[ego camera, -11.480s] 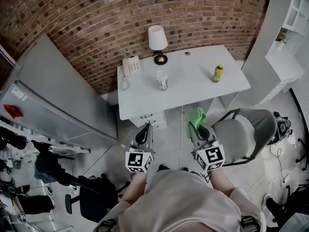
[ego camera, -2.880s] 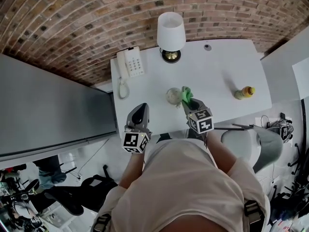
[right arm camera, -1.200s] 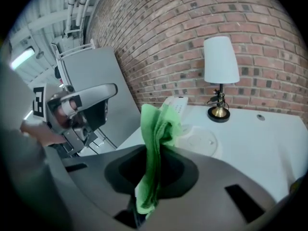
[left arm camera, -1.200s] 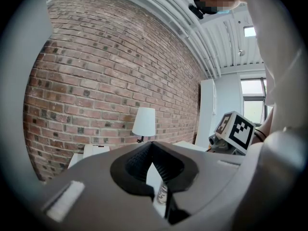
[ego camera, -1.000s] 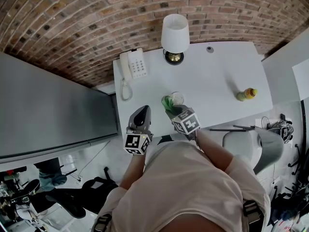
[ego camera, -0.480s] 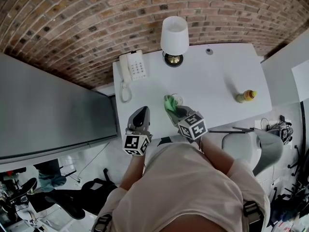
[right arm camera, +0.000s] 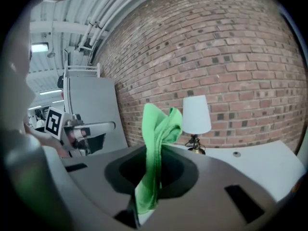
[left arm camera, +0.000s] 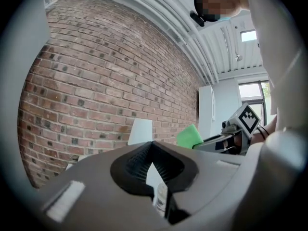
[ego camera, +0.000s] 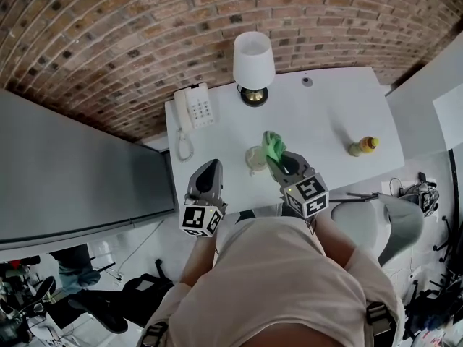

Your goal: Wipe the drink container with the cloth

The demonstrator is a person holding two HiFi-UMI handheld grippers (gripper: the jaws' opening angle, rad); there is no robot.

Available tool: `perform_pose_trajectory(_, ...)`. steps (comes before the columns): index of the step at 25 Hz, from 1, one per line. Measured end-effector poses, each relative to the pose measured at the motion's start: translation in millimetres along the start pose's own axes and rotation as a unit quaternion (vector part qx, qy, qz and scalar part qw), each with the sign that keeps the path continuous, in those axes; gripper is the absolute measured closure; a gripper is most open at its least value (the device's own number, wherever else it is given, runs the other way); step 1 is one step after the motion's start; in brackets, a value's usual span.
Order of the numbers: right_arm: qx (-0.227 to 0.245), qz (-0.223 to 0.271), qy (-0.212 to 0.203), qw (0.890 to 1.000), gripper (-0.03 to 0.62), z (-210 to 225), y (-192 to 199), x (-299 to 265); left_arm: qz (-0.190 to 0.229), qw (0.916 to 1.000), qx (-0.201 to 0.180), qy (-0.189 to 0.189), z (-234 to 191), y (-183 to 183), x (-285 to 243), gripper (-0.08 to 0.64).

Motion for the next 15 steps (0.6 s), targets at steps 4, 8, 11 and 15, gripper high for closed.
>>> perform_pose_trajectory(4,0.013,0.049,0.024,0.998,0.549,15,-14,16,0.018,0.9996,-0.019,0.007,7,-16,-5,0.551)
perform_pose_trajectory(8,0.024,0.083,0.041,0.995,0.549,24,-24,29,0.019,0.9991,-0.036,0.008,13,-18,-11,0.551)
perform_pose_trajectory(11,0.032,0.088,0.055,0.994,0.549,30,-24,36,0.015,0.9994,-0.031,0.008,18,-14,-13,0.551)
perform_pose_trajectory(15,0.034,0.102,0.060,0.992,0.549,35,-26,44,0.012,0.9994,-0.033,0.006,24,-12,-14,0.551)
Point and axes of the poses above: the fingertips, and each gripper's own axes: x backward along the fingers, z to its right, y out of its underside, the point moved 5 cm from there along x, backward along the fingers, and after that the axes turned 8 degrees about -x, right-handed, at the moved point
